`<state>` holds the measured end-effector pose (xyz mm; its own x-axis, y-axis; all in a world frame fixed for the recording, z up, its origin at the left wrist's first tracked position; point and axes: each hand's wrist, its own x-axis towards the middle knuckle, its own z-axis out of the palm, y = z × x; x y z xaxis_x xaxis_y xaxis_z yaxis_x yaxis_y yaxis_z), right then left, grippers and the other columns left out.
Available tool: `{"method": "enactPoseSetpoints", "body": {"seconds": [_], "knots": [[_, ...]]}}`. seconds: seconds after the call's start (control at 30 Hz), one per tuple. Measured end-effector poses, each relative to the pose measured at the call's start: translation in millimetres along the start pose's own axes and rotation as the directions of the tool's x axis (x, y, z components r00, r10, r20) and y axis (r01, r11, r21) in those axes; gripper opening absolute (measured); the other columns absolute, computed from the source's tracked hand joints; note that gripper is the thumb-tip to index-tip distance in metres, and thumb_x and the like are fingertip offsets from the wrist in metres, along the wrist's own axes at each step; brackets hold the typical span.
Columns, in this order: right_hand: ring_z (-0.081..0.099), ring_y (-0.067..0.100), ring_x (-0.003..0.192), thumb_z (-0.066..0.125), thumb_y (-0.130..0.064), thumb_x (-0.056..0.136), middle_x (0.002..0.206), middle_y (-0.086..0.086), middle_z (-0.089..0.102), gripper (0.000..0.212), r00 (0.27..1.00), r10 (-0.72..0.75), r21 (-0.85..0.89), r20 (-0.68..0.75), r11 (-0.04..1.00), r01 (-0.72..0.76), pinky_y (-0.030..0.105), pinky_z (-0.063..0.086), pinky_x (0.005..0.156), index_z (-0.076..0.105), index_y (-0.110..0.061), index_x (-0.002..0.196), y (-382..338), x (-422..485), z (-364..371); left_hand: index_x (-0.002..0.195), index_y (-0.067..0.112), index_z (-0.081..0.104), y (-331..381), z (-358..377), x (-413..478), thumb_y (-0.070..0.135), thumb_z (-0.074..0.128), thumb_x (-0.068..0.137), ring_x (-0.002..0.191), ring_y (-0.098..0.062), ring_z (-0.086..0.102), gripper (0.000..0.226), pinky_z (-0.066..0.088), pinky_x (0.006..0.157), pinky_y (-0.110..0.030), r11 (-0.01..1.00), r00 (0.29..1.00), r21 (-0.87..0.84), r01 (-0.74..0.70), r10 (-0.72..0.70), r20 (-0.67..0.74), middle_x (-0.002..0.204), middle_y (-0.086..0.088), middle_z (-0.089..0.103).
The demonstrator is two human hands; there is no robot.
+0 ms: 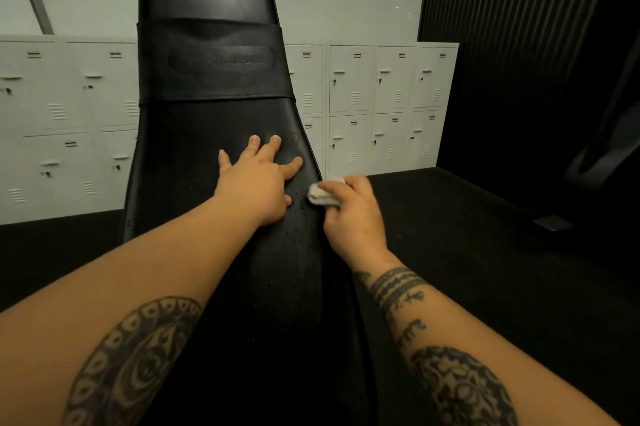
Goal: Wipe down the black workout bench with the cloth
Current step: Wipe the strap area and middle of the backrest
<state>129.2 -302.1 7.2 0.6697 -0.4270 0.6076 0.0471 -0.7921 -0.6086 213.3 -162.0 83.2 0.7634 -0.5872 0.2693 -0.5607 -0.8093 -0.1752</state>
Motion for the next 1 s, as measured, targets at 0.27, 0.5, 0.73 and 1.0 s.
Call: {"method": "enactPoseSetpoints", "body": {"seconds": [0.27,0.5,0.73,1.0], "knots": [[0.046,0.02,0.102,0.064,-0.024,0.09,0.12,-0.004,0.05,0.028,0.963,-0.249,-0.15,0.102,0.953,0.262,0.039,0.049,0.085,0.07,-0.033,0.116,16.2,-43.0,-5.8,0.157,0.052,0.013,-3.9,-8.3,-1.3,0.053,0.061,0.094,0.157,-0.028,-0.002,0.079,0.0,0.112,-0.079,0.999,1.0,0.041,-0.022,0.023,-0.008,0.171,0.003,-0.002],[0.044,0.009,0.118,0.063,-0.024,0.094,0.124,-0.013,0.053,0.041,0.996,0.015,0.071,-0.087,0.997,-0.009,0.029,0.041,0.101,0.054,-0.029,0.134,-24.9,36.0,6.3,0.159,0.047,0.013,-44.8,-13.9,-6.1,0.056,0.066,0.089,0.156,-0.029,-0.007,0.088,0.007,0.114,-0.077,0.973,0.98,-0.143,0.18,-0.191,-0.063,0.17,0.007,-0.003],[0.043,0.02,0.104,0.059,-0.014,0.093,0.115,-0.006,0.057,0.026,0.967,-0.254,-0.169,-0.009,0.954,0.249,0.034,0.045,0.088,0.069,-0.025,0.115,-41.5,67.8,21.1,0.159,0.045,0.011,-42.1,-9.0,-2.9,0.056,0.065,0.09,0.156,-0.03,-0.005,0.088,0.014,0.113,-0.077,0.977,0.98,-0.107,0.182,-0.189,-0.06,0.17,0.006,-0.003],[0.045,0.018,0.101,0.061,-0.011,0.09,0.108,-0.007,0.057,0.022,0.985,-0.146,-0.096,-0.094,0.986,0.137,0.038,0.048,0.085,0.072,-0.025,0.103,-26.3,48.0,19.2,0.16,0.042,0.007,-40.8,-7.0,-2.7,0.054,0.063,0.093,0.156,-0.032,-0.007,0.088,0.013,0.114,-0.077,0.98,0.982,-0.093,0.176,-0.182,-0.056,0.17,0.005,-0.006]]}}
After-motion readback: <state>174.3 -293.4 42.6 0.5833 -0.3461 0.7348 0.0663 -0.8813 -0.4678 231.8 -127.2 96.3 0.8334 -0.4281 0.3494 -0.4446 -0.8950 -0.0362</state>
